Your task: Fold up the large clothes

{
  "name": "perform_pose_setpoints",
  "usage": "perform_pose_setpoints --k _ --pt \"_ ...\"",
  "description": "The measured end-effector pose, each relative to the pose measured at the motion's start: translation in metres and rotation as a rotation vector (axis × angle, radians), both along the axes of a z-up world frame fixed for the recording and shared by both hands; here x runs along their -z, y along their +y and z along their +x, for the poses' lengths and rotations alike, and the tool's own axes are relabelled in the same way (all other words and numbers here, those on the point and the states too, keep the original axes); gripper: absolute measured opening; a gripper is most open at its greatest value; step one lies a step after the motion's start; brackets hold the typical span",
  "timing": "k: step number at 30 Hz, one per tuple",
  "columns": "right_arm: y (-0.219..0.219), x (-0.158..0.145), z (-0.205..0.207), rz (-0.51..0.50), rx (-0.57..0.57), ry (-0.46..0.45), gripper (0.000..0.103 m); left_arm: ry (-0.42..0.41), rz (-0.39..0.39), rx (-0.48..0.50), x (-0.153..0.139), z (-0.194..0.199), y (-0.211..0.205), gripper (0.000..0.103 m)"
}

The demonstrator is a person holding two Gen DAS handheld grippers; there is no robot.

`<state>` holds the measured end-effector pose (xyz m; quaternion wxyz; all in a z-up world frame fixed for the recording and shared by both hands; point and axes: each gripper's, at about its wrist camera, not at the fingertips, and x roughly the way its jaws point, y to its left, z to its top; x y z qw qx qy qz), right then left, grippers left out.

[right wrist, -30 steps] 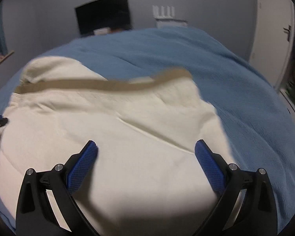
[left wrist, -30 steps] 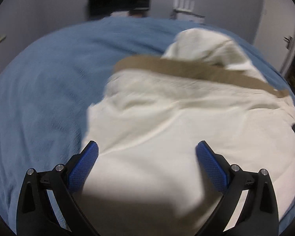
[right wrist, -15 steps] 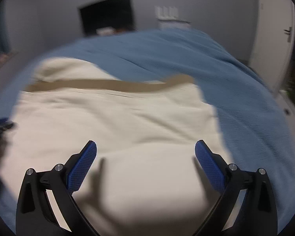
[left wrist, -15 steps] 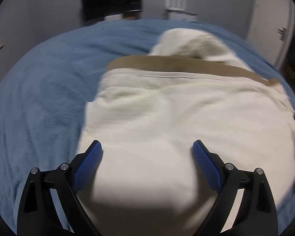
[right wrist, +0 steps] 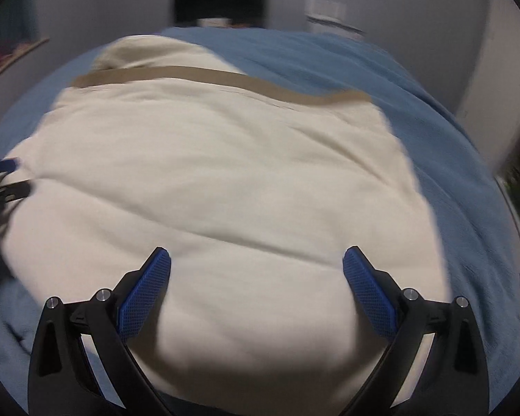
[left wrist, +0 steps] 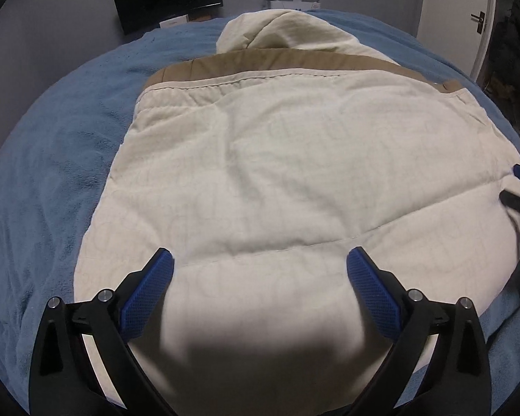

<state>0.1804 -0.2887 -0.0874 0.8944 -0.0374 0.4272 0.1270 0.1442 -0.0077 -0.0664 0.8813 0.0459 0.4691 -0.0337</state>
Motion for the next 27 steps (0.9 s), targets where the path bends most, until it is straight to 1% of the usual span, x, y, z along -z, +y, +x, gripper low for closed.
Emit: perform_pose_setpoints --k 1,3,5,7,9,10,12,14,16,17,19,20,21,24,26,27 --pt "-0.014 0.004 0.004 0.022 0.04 0.032 0.095 0.001 -0.003 0.0 0.0 0.0 0.001 0.097" --pt "-0.021 0.007 0.012 0.038 0.049 0.058 0.095 0.004 -0.009 0.0 -0.002 0.0 0.001 0.097" --pt "-0.014 0.006 0.014 -0.007 0.03 0.067 0.095 0.005 -0.009 0.001 -0.003 -0.004 -0.001 0.097" --pt "-0.01 -0.002 0.019 -0.012 0.019 0.074 0.095 0.006 -0.018 0.003 -0.008 -0.006 0.001 0.097" --pt "-0.012 -0.017 0.023 0.02 0.001 0.046 0.095 -0.009 -0.011 0.0 -0.016 -0.005 0.008 0.096" --pt "-0.017 -0.03 0.026 0.057 -0.006 0.02 0.095 -0.023 -0.008 0.0 -0.021 -0.006 0.013 0.096" --pt "-0.027 -0.042 0.038 0.115 -0.016 0.014 0.095 -0.059 0.001 -0.003 -0.031 -0.005 0.025 0.096" --pt "-0.037 -0.045 0.053 0.145 -0.031 0.045 0.095 -0.079 -0.029 -0.027 -0.041 0.005 0.051 0.096" --pt "-0.049 -0.041 0.068 0.144 -0.03 0.071 0.095 -0.085 -0.089 -0.074 -0.046 0.018 0.083 0.095" --pt "-0.057 -0.037 0.077 0.135 -0.02 0.08 0.095 -0.083 -0.128 -0.108 -0.046 0.026 0.101 0.092" --pt "-0.074 -0.025 0.091 0.133 0.001 0.099 0.095 -0.052 -0.196 -0.142 -0.038 0.04 0.125 0.078" --pt "-0.079 -0.019 0.099 0.133 0.006 0.11 0.095 -0.027 -0.215 -0.14 -0.031 0.048 0.133 0.074" --pt "-0.085 -0.01 0.106 0.127 0.019 0.117 0.095 0.002 -0.217 -0.12 -0.021 0.057 0.137 0.07" --pt "-0.098 0.003 0.118 0.149 0.039 0.12 0.093 0.041 -0.168 -0.048 0.0 0.073 0.132 0.069" --pt "-0.105 0.014 0.127 0.179 0.055 0.136 0.09 0.049 -0.18 -0.037 0.009 0.081 0.132 0.069" --pt "-0.107 0.019 0.131 0.19 0.061 0.145 0.09 0.05 -0.197 -0.05 0.014 0.085 0.136 0.069"
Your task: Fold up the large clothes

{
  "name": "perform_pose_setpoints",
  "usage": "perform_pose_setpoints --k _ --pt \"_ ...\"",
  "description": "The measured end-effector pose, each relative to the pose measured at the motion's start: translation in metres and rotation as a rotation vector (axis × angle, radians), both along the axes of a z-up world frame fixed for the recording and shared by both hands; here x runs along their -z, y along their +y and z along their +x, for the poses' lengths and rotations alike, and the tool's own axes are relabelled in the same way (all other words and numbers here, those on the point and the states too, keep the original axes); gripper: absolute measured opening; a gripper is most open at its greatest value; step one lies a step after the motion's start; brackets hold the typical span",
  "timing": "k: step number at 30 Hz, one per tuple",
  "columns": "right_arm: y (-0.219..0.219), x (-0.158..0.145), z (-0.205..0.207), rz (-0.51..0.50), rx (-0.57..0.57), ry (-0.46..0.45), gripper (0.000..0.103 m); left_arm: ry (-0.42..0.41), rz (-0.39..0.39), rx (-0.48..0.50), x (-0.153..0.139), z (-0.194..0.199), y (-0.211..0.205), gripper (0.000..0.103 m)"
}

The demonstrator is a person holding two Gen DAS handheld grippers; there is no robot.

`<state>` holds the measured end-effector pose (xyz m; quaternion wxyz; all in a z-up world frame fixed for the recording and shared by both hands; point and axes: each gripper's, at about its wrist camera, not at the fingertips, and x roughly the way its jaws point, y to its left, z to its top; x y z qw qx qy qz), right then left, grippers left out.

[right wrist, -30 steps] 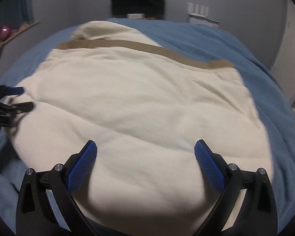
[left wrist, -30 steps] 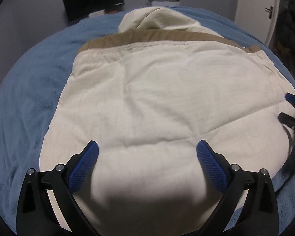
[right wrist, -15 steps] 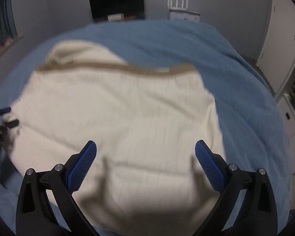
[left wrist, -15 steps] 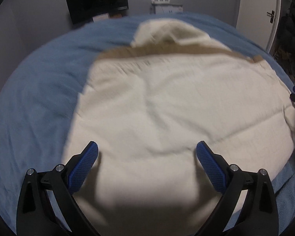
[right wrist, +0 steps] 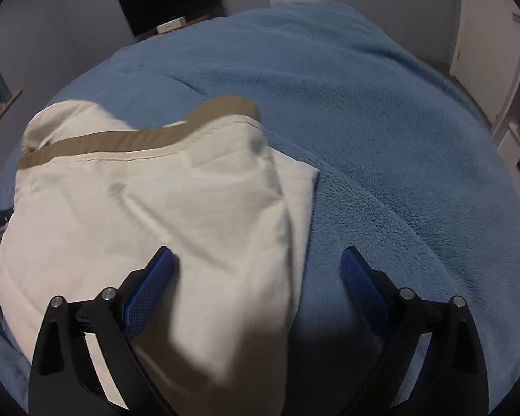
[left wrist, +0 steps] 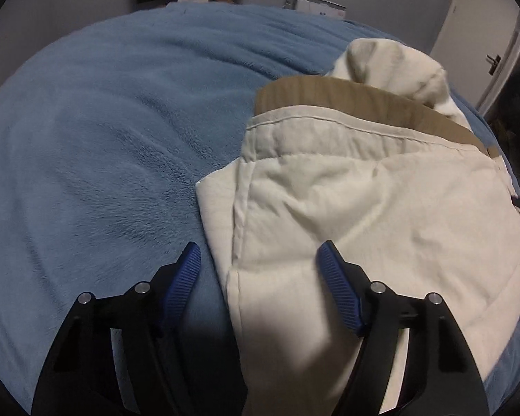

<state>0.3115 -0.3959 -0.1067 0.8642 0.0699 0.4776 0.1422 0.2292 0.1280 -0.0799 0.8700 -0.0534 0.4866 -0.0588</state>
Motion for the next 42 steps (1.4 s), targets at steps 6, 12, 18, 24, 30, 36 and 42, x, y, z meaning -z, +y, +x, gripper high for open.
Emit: perform_pose_setpoints --k 6,12,18,24,30,36,42 --pt "-0.011 0.022 0.016 0.032 0.072 0.024 0.09 -0.014 -0.033 -0.087 0.013 0.005 0.021 0.072" --pt "-0.007 -0.008 -0.006 -0.078 0.143 -0.058 0.091 -0.133 0.189 -0.15 -0.029 -0.021 -0.007 0.076" --pt "0.004 -0.082 -0.05 -0.06 0.181 -0.214 0.094 -0.258 0.072 -0.129 -0.099 -0.073 -0.054 0.096" --pt "0.021 -0.126 -0.12 0.007 0.208 -0.226 0.095 -0.213 0.025 -0.07 -0.11 -0.142 -0.119 0.096" --pt "0.07 -0.111 -0.204 -0.005 0.099 -0.182 0.095 -0.17 0.016 -0.041 -0.101 -0.196 -0.155 0.096" --pt "0.117 -0.093 -0.266 -0.062 -0.013 -0.158 0.095 -0.158 0.015 -0.036 -0.099 -0.242 -0.166 0.096" --pt "0.138 -0.067 -0.307 -0.107 -0.043 -0.137 0.095 -0.139 0.068 -0.079 -0.088 -0.27 -0.173 0.096"
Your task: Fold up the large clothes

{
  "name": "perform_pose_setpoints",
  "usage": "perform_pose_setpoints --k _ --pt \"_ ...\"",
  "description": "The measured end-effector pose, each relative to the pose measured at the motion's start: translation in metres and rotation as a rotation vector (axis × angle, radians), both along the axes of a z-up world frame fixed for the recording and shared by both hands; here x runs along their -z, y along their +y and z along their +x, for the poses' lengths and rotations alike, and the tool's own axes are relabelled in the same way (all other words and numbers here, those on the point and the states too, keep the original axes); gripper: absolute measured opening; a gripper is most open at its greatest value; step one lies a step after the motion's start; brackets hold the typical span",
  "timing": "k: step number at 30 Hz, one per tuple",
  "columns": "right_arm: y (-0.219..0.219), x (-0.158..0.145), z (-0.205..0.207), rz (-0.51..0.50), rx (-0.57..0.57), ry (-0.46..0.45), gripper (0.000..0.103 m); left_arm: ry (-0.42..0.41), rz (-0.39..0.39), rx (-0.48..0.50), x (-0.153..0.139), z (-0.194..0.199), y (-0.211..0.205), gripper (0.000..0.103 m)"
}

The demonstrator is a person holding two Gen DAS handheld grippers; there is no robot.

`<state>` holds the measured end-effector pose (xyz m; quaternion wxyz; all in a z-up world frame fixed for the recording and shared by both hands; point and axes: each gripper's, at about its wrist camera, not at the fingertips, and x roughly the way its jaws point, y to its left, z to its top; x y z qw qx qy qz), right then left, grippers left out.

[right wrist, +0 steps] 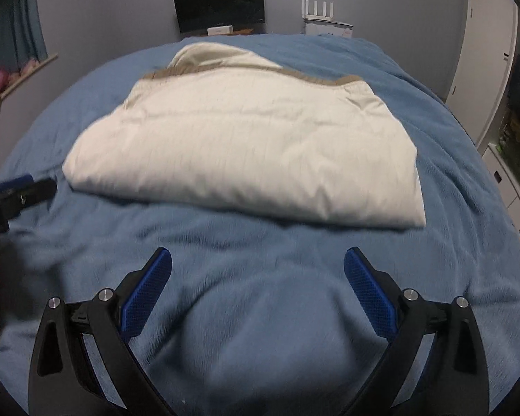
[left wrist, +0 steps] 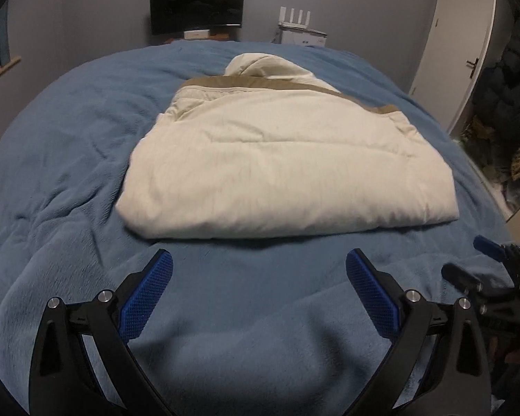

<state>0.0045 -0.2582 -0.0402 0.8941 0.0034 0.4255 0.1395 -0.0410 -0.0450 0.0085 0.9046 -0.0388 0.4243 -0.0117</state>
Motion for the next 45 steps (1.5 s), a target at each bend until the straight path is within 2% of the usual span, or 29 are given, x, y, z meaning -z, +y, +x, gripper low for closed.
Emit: perform_pose_setpoints --k 3,9,15,45 --pt "-0.001 0.012 -0.008 -0.002 0.022 0.022 0.095 0.0 0.029 -0.001 0.002 -0.011 -0.009 0.096" --pt "-0.014 0.017 -0.008 0.009 0.079 0.011 0.095 0.036 0.119 0.012 0.012 -0.014 -0.024 0.096" --pt "-0.017 0.027 0.0 -0.004 0.106 0.026 0.095 0.05 0.061 -0.003 0.016 -0.009 -0.015 0.096" --pt "-0.014 0.031 0.004 -0.009 0.095 0.037 0.095 0.045 0.07 0.005 0.016 -0.009 -0.016 0.096"
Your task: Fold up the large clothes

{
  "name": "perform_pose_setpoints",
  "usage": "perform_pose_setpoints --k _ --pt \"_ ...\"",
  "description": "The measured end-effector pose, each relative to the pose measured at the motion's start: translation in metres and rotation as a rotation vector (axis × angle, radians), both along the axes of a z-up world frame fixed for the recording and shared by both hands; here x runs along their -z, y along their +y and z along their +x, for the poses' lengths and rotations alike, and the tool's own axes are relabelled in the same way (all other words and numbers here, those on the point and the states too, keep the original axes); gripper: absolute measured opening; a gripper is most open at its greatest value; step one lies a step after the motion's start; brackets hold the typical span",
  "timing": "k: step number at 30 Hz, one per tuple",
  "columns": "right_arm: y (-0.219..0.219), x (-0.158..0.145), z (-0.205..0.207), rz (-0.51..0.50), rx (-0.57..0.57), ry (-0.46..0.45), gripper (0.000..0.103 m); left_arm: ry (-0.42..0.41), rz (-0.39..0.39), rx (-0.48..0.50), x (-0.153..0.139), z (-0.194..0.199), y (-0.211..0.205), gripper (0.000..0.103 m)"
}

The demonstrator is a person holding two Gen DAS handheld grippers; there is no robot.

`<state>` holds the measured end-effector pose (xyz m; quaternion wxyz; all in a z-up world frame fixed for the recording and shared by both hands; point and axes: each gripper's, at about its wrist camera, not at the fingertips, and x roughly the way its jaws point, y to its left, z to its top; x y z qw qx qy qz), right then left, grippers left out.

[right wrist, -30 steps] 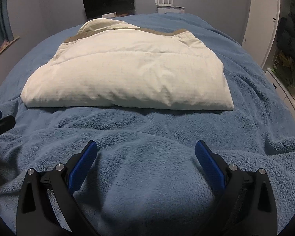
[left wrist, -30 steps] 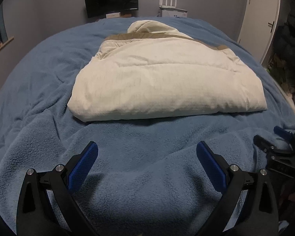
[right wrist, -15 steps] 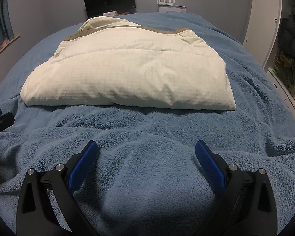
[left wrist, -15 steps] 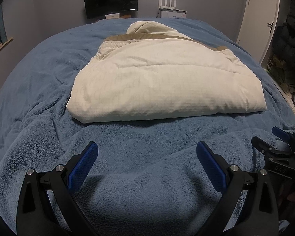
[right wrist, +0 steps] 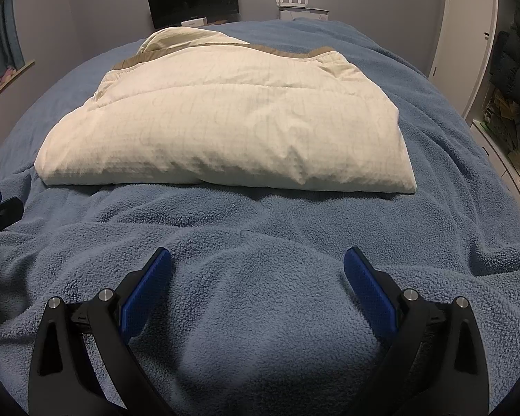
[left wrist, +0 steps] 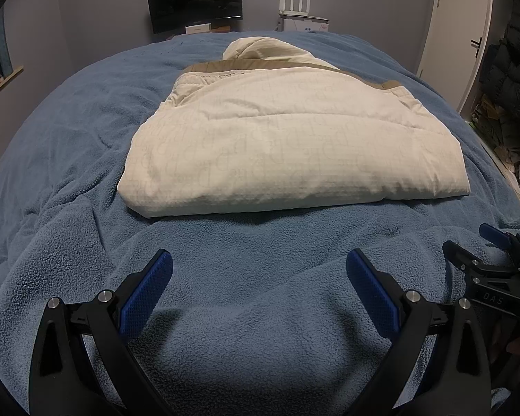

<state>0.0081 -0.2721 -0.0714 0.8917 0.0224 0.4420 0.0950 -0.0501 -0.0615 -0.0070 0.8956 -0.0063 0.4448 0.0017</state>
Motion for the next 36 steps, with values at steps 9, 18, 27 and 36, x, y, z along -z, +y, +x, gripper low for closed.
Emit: perform_pose_setpoints --k 9,18,27,36 --pt "-0.0001 0.0005 0.0003 0.0 0.0 0.001 0.095 -0.002 -0.004 0.0 -0.0004 -0.0004 0.0008 0.096" --pt "0.0004 0.0015 -0.0001 0.001 -0.001 0.002 0.095 -0.012 -0.01 0.007 0.0004 -0.0014 0.0015 0.096" --pt "0.0001 0.0038 -0.0001 0.001 -0.003 0.005 0.095 0.001 0.002 0.01 0.0016 0.0008 -0.0001 0.096" --pt "0.0 0.0044 -0.0005 0.001 -0.004 0.007 0.095 0.005 0.013 0.014 0.0025 0.0014 -0.0024 0.096"
